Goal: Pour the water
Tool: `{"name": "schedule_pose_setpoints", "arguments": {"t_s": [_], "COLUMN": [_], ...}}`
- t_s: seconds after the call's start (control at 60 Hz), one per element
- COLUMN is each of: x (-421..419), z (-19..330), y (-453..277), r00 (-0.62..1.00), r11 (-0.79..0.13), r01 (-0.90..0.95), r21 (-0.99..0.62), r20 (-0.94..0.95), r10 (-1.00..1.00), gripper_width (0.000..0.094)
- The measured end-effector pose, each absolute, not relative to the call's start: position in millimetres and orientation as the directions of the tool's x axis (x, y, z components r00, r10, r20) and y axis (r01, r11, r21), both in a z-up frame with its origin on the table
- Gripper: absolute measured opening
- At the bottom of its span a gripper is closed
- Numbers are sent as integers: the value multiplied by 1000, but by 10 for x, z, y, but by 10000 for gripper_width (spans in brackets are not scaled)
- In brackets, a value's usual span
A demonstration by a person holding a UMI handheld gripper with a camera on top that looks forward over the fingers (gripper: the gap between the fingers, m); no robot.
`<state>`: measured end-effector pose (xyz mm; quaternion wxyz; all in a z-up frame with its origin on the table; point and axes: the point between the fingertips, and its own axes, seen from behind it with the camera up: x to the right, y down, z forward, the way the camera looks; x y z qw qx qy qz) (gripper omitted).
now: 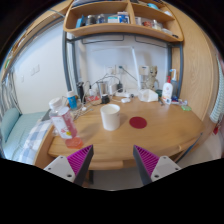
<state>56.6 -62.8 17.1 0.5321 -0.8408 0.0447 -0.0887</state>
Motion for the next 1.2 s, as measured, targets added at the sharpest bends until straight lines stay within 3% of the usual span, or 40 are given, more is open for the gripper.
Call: {"name": "schedule_pose_setpoints", "arguments": {"t_s": [0.1,0.367,0.433,0.75,0.833,0.883,1.2], "x": [202,-482,-1056,-1358,-1309,-1275,-1241], "z": [-102,-430,-616,-440,-433,-462,-435], "y": [-555,-27,-107,460,547,581,598], "r00": [990,992,993,995,995,995,992], "r11": [-441,-424,-388,-302,-285,-284,-227], "r01": [50,127,120,102,96,92,119], "r21": [-896,-897,-914,-948,-954,-954,-967], "r20": [103,120,118,103,100,100,125], "r10": [-97,43,30,13,-1,-14,-17], "gripper_width": [824,837,837,822,741,628,470]}}
